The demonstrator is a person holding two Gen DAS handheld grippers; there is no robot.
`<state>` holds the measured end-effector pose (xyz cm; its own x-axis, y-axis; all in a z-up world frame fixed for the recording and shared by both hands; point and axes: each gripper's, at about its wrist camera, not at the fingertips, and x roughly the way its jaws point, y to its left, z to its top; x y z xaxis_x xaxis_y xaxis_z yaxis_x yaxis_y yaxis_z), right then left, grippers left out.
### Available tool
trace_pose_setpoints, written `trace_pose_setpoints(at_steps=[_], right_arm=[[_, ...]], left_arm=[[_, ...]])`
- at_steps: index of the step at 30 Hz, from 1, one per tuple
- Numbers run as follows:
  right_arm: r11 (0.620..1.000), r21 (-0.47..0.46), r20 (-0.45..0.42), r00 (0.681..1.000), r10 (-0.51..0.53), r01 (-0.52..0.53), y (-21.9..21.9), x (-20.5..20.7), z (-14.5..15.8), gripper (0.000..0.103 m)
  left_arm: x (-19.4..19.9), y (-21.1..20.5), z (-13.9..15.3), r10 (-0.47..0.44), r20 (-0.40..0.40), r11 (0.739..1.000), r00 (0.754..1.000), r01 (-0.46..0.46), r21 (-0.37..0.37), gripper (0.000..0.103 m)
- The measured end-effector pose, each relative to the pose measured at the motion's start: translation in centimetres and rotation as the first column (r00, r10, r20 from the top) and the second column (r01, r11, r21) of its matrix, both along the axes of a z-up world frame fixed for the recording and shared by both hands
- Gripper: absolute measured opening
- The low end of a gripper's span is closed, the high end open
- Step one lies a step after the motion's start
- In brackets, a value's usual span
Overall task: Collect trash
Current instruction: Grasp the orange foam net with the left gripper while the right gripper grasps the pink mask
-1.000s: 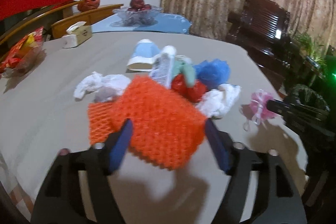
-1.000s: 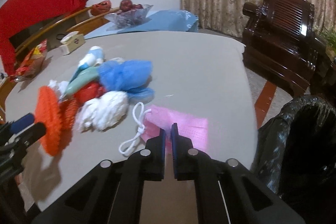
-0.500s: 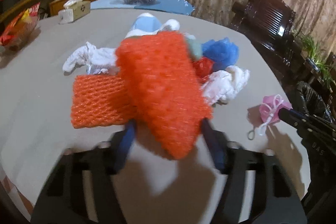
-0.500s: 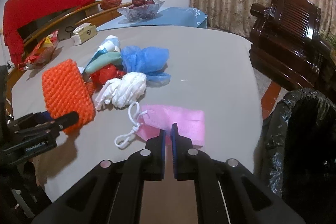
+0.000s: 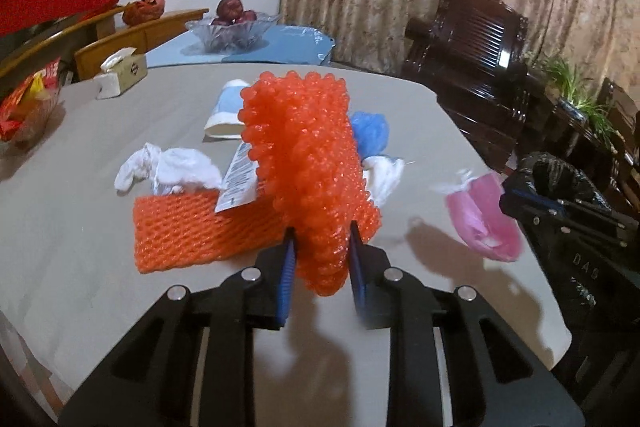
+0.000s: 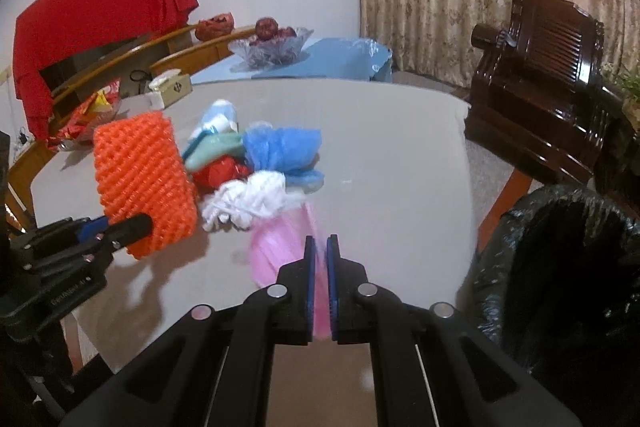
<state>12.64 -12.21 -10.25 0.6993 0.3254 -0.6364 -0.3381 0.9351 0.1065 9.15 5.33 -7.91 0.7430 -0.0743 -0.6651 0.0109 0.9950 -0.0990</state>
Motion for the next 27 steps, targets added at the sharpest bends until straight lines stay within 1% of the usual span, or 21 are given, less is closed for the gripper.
trace_pose_setpoints(at_steps=[2,7,10,12,16,17,18,20,22,23,25,27], right_arm=[[1.0,0.006,0.016,1.0,0.001,-0.001,-0.2,-0.3,0.8,0.006],[1.0,0.026,0.041,0.999,-0.006,0.005,-0.9,-1.1,2.2,0.006],[0.999,0.033,0.049,0.999,-0.012,0.011,-1.5,-1.4,2.4,0.006],[1.0,0.03,0.03,1.0,-0.001,0.0,-1.6,-1.4,2.1,0.006],[1.0,0.025,-0.014,1.0,0.004,-0.004,-1.4,-1.0,0.4,0.013],[1.0,0.019,-0.024,1.0,0.009,-0.008,-1.2,-1.0,-0.1,0.018],[1.0,0.012,-0.032,0.999,0.014,-0.014,-0.9,-0.9,-0.6,0.027],[1.0,0.0,-0.043,0.999,0.013,-0.013,-0.7,-0.8,-1.3,0.039],[1.0,-0.004,-0.055,0.998,0.014,-0.015,-0.5,-0.5,-2.1,0.045],[1.0,-0.011,-0.061,0.998,0.014,-0.014,-0.4,-0.3,-2.5,0.052],[1.0,-0.024,-0.073,0.997,0.009,-0.011,-0.2,0.1,-3.1,0.054],[0.999,-0.032,-0.088,0.996,0.009,-0.012,0.0,0.4,-3.8,0.06]], left_arm=[[0.0,-0.5,0.1,-0.008,-0.003,1.0,1.0,0.008,0.013,0.023],[-0.1,-1.8,0.9,-0.045,0.002,0.999,0.999,0.045,0.014,0.023],[-0.2,-2.5,1.0,-0.063,0.004,0.998,0.998,0.063,0.019,0.023],[-0.3,-2.7,0.8,-0.069,0.0,0.997,0.998,0.069,0.018,0.023],[-0.3,-3.0,-0.6,-0.076,-0.041,0.997,0.996,0.077,0.03,0.023],[-0.3,-2.9,-1.1,-0.075,-0.057,0.997,0.996,0.076,0.03,0.023],[-0.3,-2.8,-1.5,-0.074,-0.071,0.997,0.995,0.076,0.031,0.023],[-0.3,-2.4,-2.3,-0.07,-0.092,0.997,0.993,0.074,0.033,0.023],[-0.2,-2.1,-2.8,-0.07,-0.106,0.997,0.992,0.074,0.036,0.023],[-0.2,-2.0,-2.9,-0.069,-0.11,0.997,0.991,0.073,0.035,0.023],[0.0,-1.8,-3.2,-0.067,-0.12,0.997,0.991,0.071,0.033,0.023],[0.0,-1.7,-3.4,-0.066,-0.123,0.997,0.99,0.071,0.034,0.023]])
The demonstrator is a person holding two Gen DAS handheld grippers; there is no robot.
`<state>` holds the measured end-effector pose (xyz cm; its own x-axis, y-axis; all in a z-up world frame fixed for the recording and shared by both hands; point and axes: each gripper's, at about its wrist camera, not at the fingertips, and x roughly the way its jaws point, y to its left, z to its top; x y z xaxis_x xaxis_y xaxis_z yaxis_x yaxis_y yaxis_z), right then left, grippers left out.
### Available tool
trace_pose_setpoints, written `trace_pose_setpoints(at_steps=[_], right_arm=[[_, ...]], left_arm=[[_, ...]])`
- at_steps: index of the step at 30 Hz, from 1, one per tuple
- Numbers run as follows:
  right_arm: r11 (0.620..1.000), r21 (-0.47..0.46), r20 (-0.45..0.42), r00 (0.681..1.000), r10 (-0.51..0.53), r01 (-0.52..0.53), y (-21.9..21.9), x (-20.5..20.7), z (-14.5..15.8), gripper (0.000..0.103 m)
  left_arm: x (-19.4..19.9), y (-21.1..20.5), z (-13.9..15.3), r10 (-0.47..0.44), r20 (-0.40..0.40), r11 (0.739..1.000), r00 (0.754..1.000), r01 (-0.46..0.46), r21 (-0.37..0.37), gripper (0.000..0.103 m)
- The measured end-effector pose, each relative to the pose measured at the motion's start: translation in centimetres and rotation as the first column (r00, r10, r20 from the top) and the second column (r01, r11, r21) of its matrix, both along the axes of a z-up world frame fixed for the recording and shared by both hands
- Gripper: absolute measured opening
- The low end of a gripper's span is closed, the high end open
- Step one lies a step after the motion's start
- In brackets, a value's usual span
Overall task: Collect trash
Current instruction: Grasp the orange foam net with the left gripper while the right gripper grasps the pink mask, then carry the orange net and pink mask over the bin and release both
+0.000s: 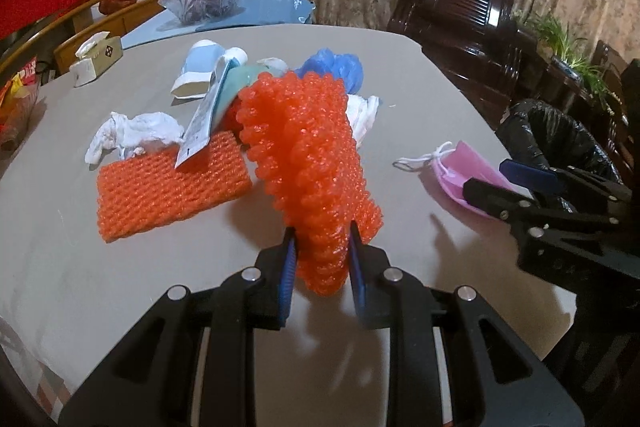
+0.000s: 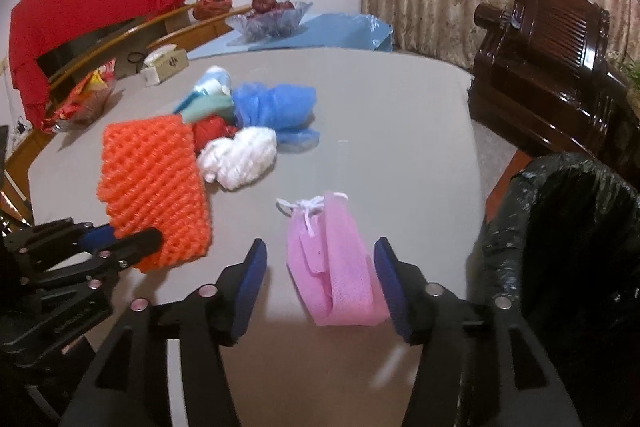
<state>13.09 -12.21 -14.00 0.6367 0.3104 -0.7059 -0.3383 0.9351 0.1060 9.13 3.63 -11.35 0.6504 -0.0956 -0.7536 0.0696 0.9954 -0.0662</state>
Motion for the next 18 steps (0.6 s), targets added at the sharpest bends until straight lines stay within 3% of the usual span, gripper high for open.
trace_pose_setpoints(at_steps=[4,5,9,18], right_arm=[[0.999,-0.036,-0.038,0.999,-0.011,0.01,0.3,0.8,-1.4,0.061],[0.999,-0.049,-0.052,0.999,-0.012,0.009,0.3,1.0,-1.8,0.056],[0.998,-0.062,-0.059,0.998,-0.01,0.006,0.2,1.1,-2.0,0.022],[0.998,0.047,0.02,0.999,-0.034,0.033,-1.9,-0.1,2.5,0.02]], left_arm=[[0.2,0.1,-0.1,0.001,-0.003,1.0,1.0,-0.001,-0.002,0.023],[0.2,0.1,-0.1,0.001,-0.003,1.0,1.0,-0.001,-0.002,0.023],[0.2,0.0,0.0,-0.001,-0.002,1.0,1.0,0.001,-0.002,0.023],[0.0,-1.1,2.0,-0.03,0.048,0.999,0.998,0.03,-0.013,0.023]])
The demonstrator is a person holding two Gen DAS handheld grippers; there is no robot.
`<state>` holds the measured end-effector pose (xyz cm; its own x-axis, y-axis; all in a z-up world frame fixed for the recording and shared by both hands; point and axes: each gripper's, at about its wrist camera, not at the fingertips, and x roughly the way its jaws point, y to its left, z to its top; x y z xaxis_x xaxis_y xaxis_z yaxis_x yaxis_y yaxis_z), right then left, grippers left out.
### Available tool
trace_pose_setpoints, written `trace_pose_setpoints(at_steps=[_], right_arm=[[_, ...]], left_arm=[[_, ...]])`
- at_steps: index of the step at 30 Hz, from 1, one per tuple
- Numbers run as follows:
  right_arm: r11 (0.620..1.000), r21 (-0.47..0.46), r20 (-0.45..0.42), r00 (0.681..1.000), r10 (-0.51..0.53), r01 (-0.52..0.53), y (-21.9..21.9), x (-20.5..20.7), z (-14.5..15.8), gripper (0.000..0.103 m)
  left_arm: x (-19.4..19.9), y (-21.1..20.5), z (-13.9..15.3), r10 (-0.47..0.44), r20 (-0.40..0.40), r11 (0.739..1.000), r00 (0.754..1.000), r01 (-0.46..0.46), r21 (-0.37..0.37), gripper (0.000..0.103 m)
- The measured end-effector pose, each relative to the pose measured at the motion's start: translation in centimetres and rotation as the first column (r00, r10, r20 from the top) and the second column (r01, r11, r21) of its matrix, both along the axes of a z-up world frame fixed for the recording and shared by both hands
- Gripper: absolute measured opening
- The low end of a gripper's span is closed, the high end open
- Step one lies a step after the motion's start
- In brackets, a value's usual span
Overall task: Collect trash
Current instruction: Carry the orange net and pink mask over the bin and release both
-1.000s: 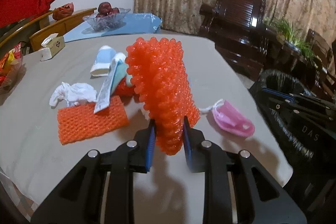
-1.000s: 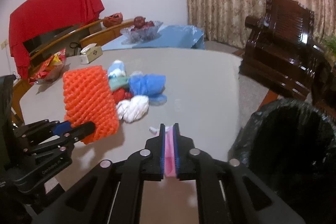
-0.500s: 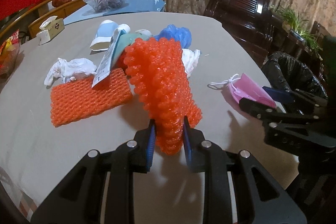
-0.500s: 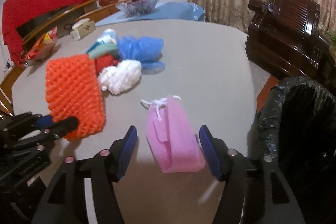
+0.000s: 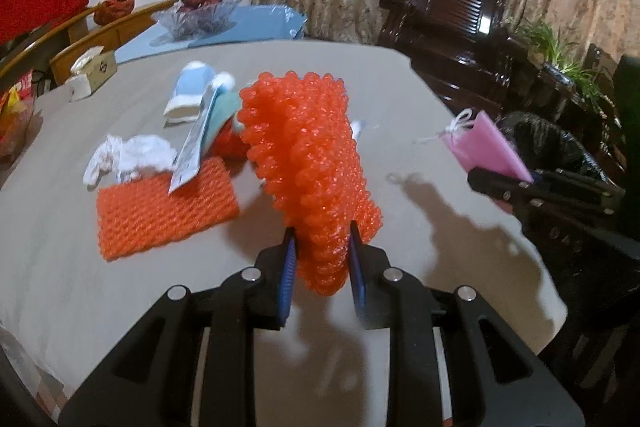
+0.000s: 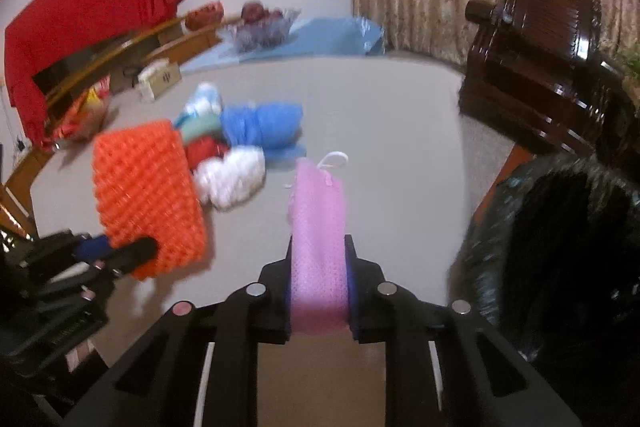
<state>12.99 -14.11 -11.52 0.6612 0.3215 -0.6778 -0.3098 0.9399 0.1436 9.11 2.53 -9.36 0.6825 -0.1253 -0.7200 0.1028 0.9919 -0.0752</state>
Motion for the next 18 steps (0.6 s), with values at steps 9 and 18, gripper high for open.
trace_pose_setpoints(at_steps=[9,18], right_arm=[[0.993,0.026,0.128,0.985,-0.117,0.115,-5.4,-3.1,5.5,0.02],[0.958,0.013,0.169,0.943,-0.286,0.288,-13.0,-6.2,6.8,0.02]], left_arm=[[0.2,-5.5,3.6,-0.118,0.09,0.992,0.989,0.121,-0.03,0.023],[0.3,-12.8,5.0,-0.264,0.135,0.96,0.955,0.273,-0.055,0.023]])
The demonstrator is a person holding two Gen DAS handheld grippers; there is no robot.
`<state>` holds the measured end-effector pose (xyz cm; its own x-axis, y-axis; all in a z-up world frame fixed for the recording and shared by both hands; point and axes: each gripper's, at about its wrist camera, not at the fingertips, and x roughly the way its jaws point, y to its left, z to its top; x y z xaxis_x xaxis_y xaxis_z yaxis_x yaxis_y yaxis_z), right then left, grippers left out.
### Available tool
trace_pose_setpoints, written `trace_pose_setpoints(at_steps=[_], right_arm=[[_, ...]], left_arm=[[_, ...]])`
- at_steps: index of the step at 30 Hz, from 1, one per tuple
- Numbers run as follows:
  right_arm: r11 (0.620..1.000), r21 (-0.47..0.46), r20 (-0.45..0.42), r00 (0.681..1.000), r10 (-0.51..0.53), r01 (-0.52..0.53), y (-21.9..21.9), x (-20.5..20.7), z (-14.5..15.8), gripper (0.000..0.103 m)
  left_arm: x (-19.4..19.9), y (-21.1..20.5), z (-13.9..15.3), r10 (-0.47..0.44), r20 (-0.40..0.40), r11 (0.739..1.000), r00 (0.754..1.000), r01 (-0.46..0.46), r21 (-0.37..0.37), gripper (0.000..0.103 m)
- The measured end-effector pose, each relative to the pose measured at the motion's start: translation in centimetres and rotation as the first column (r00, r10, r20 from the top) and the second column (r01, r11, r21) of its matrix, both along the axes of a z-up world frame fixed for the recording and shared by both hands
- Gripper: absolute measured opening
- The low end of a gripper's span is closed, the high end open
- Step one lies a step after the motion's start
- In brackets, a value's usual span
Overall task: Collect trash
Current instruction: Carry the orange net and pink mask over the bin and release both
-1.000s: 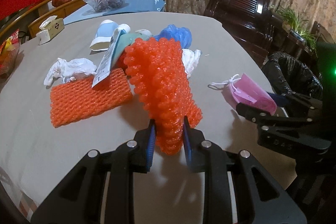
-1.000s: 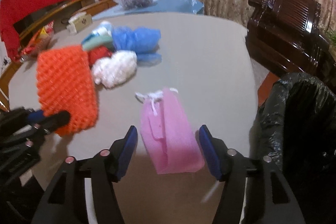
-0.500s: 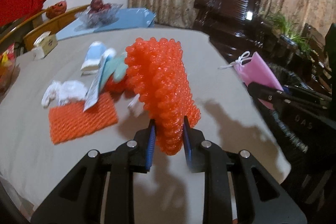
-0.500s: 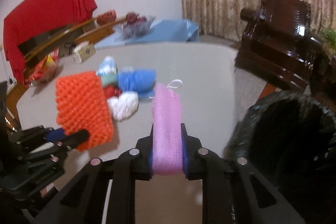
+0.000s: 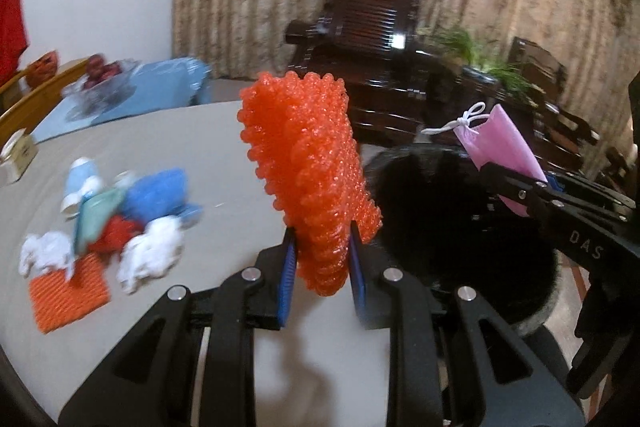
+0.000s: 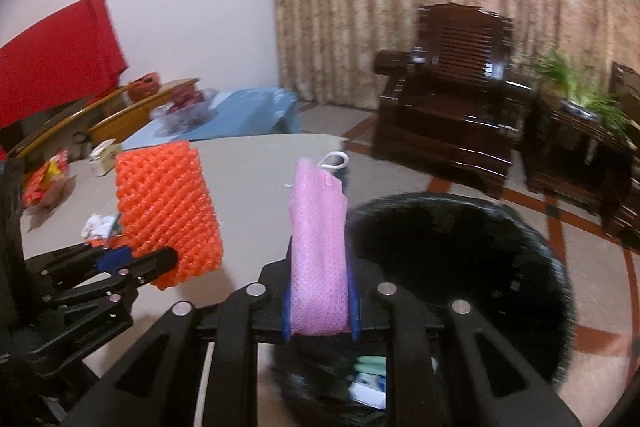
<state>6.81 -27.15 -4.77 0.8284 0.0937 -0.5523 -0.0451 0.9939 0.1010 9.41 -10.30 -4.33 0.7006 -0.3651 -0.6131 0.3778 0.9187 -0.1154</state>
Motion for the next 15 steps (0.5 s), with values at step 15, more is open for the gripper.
trace_pose_setpoints(at_steps=[15], right_arm=[[0.98,-0.006,-0.052,0.978,-0.2,0.2,-8.9,-2.7,-2.7,0.021]], left_arm=[[1.4,-9.8,-1.6,-0.168,-0.037,0.986,0.985,0.167,-0.024,0.023]])
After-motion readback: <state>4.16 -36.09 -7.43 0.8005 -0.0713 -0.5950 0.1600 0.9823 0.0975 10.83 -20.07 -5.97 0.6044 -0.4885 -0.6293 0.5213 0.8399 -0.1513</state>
